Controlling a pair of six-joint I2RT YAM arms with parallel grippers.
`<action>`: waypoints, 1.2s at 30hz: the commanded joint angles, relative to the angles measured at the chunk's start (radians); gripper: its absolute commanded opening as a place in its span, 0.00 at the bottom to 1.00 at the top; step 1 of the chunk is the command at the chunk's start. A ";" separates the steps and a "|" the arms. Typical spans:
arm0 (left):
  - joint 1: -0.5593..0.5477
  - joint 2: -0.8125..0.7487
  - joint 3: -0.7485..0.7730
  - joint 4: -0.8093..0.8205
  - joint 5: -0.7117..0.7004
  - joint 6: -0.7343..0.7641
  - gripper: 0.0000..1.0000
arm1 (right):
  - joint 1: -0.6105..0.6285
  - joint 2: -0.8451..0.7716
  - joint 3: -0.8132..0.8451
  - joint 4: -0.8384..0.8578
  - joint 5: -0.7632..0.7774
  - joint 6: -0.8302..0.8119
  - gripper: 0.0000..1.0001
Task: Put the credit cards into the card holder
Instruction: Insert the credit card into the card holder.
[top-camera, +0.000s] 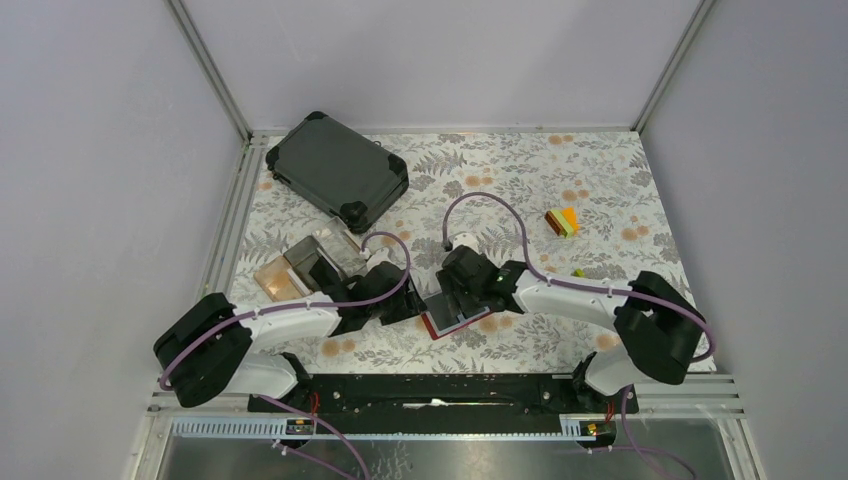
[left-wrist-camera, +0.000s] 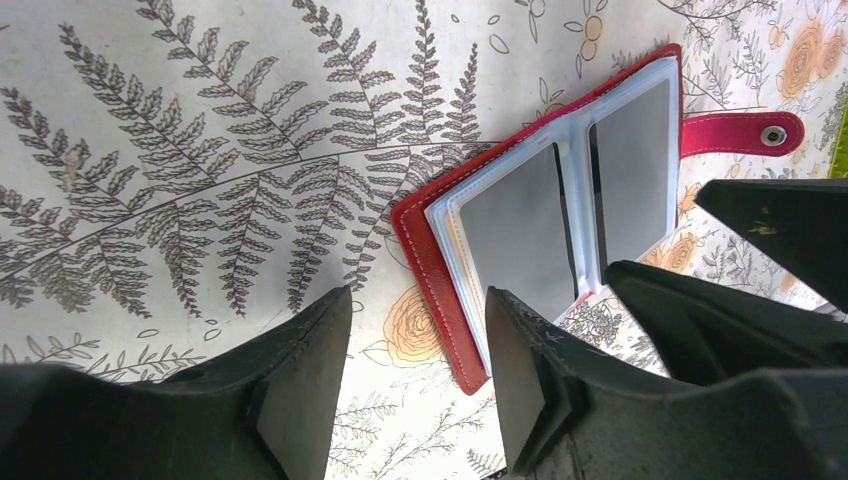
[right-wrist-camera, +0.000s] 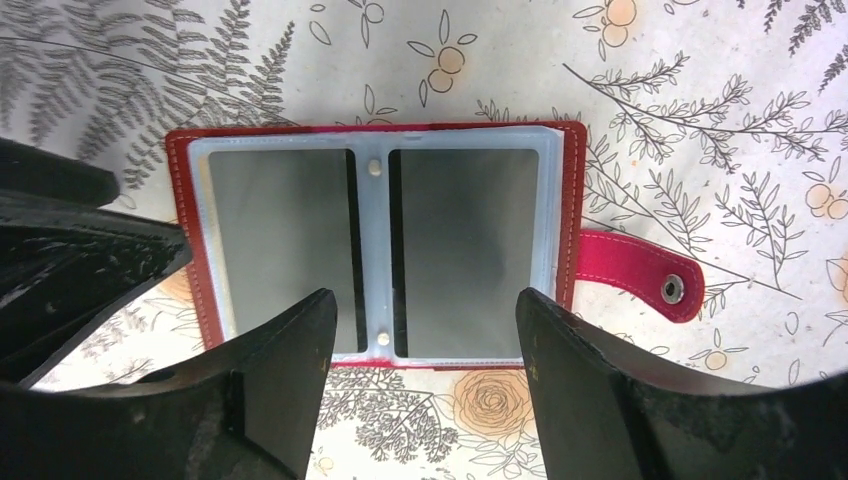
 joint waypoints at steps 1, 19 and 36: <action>0.005 -0.026 0.009 -0.042 -0.010 0.019 0.55 | -0.063 -0.079 -0.031 0.020 -0.134 0.006 0.73; 0.004 0.065 0.053 -0.011 0.045 0.020 0.54 | -0.268 -0.132 -0.188 0.143 -0.421 -0.007 0.49; 0.003 0.077 0.050 -0.008 0.050 0.019 0.54 | -0.303 -0.108 -0.196 0.144 -0.467 -0.020 0.48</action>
